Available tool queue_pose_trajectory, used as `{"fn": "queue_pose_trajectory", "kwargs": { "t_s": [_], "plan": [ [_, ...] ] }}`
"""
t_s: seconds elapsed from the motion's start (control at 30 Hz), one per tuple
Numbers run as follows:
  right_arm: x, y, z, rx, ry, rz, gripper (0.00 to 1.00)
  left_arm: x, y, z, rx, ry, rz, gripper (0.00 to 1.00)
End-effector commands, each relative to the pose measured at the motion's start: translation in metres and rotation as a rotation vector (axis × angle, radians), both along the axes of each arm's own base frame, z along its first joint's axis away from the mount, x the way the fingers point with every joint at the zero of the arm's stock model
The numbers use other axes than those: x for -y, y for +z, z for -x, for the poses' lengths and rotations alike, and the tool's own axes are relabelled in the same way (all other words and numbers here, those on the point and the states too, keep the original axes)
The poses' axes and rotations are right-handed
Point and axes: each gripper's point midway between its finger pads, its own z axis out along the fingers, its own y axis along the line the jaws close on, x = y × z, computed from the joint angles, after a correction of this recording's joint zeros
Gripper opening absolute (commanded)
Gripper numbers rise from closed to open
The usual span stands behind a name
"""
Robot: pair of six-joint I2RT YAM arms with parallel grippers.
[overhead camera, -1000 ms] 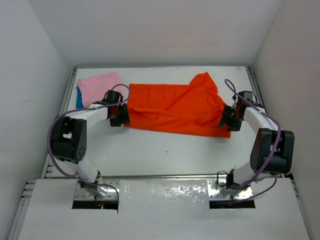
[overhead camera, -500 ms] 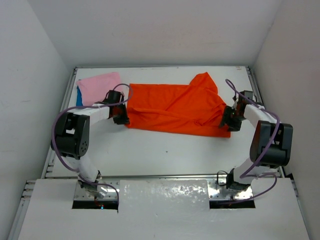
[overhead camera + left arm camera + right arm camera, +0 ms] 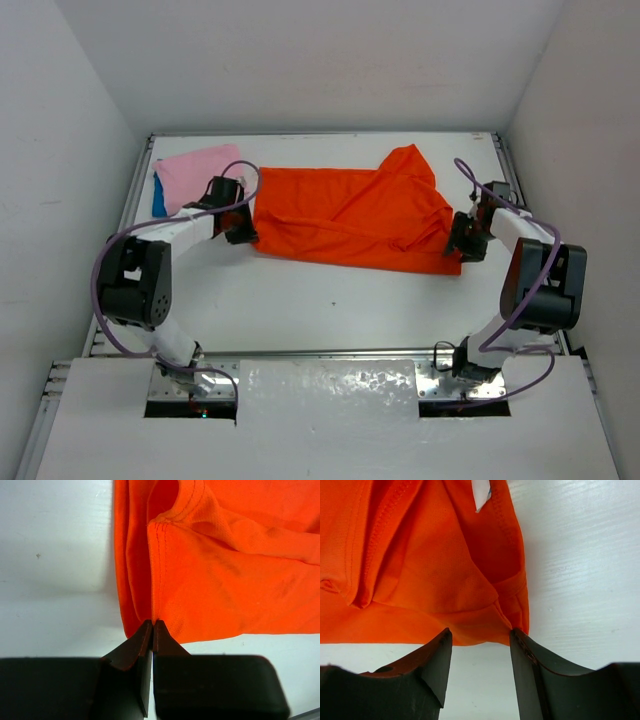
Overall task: Fold and stack the t-shirts
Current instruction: Fold the flattened tshirt in 1/3 of the way
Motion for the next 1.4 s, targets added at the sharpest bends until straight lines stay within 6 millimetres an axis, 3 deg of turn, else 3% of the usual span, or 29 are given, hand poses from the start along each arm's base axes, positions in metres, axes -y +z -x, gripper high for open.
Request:
{"fn": "queue_pose_trajectory", "kwargs": {
  "t_s": [0.0,0.13,0.3,0.5,0.73,0.97,1.03,1.13,1.23,1.27,1.37],
  "plan": [
    [0.006,0.009,-0.019,0.060,0.030,0.020,0.48,-0.001,0.011,-0.001,0.032,0.013,0.023,0.00],
    [0.008,0.009,-0.018,0.068,0.042,0.035,0.47,-0.001,0.009,0.002,0.028,0.010,0.020,0.00],
    [0.003,-0.005,-0.010,0.031,0.049,0.008,0.42,-0.002,0.006,0.007,0.019,0.013,0.022,0.00],
    [0.011,-0.013,0.002,-0.040,0.014,0.046,0.05,-0.002,0.003,0.020,-0.006,0.071,0.052,0.00],
    [0.013,-0.033,0.023,-0.182,-0.022,0.043,0.03,-0.012,-0.013,0.042,-0.098,0.142,0.014,0.00],
    [0.016,-0.037,0.030,-0.229,-0.057,0.054,0.03,-0.029,-0.017,0.058,-0.148,0.201,-0.064,0.00],
    [0.011,-0.030,0.027,-0.213,-0.036,0.028,0.04,-0.024,-0.008,0.061,-0.146,0.191,-0.033,0.11],
    [0.013,0.006,-0.002,-0.061,-0.019,0.033,0.10,-0.014,0.020,0.047,-0.086,0.172,0.022,0.36],
    [0.007,0.043,-0.028,0.054,0.001,-0.007,0.11,-0.011,0.037,0.035,-0.060,0.154,0.031,0.43],
    [0.004,0.047,-0.032,0.062,0.005,-0.022,0.12,-0.009,0.049,0.022,-0.021,0.148,0.039,0.43],
    [-0.009,0.053,-0.041,0.096,0.031,-0.046,0.18,-0.004,0.055,-0.001,0.024,0.112,0.038,0.43]
  ]
}}
